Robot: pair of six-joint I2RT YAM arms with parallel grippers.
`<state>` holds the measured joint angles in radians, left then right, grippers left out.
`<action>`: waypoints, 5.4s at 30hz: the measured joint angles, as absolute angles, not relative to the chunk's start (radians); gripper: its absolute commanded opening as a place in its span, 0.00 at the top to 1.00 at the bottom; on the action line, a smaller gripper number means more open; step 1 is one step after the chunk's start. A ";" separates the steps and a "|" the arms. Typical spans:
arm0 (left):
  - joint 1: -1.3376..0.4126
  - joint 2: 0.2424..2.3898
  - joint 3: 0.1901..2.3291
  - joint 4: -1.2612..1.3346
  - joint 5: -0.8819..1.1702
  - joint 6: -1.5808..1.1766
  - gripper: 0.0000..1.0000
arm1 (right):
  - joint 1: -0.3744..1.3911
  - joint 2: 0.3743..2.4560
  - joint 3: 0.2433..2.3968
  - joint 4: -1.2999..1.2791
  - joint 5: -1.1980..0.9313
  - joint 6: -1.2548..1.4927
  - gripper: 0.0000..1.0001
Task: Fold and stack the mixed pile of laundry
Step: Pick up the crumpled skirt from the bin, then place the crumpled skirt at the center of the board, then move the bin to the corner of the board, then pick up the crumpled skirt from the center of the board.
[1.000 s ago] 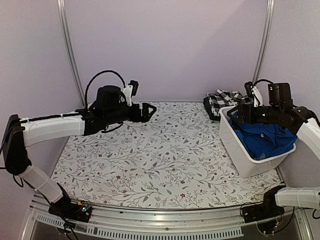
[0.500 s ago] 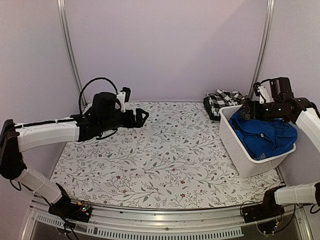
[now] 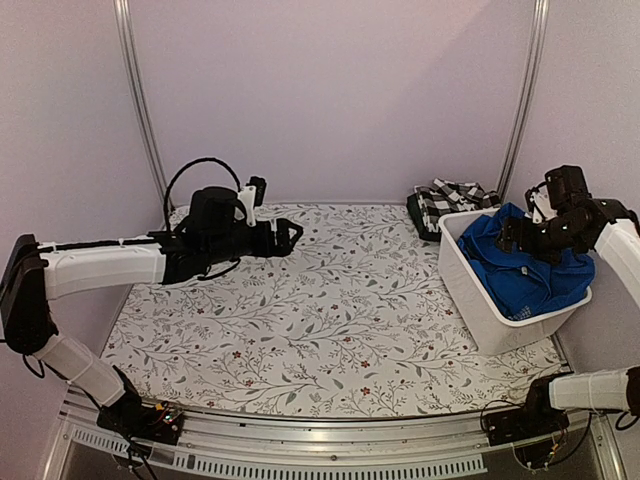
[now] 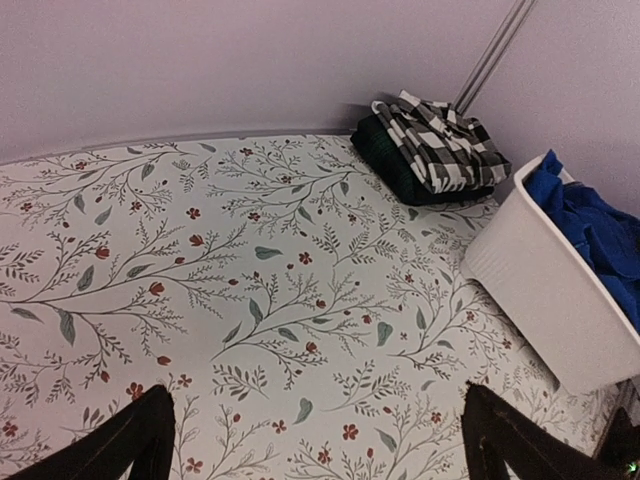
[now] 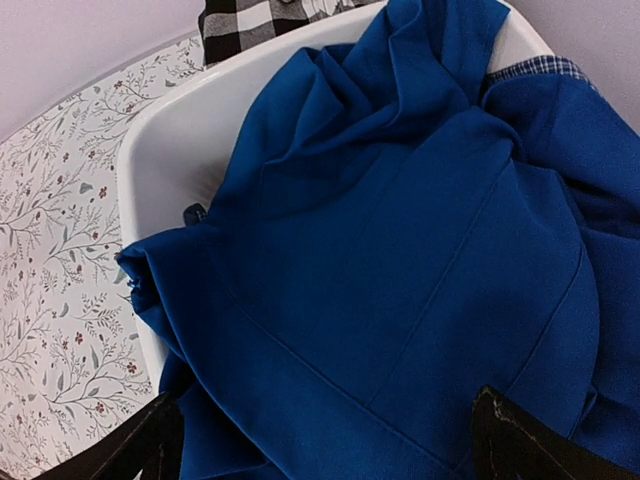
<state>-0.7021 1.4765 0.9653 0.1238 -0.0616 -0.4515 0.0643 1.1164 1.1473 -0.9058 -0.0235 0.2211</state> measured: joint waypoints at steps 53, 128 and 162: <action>-0.655 1.441 0.953 0.178 -0.031 -0.476 0.00 | 0.062 1.303 1.814 -0.658 -0.113 0.195 1.00; -0.892 1.840 1.098 -0.400 -0.308 -0.188 0.30 | 0.357 1.714 1.012 -0.220 -0.514 0.166 0.17; -0.770 1.232 0.699 -0.200 -0.118 -0.016 0.25 | 0.511 1.917 0.998 -0.041 -0.561 0.120 0.83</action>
<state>-0.7700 1.2324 0.6987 -0.2005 -0.1177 -0.0162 0.5114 1.9175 0.9981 -0.0414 -0.5613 0.1196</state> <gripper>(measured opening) 0.750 0.406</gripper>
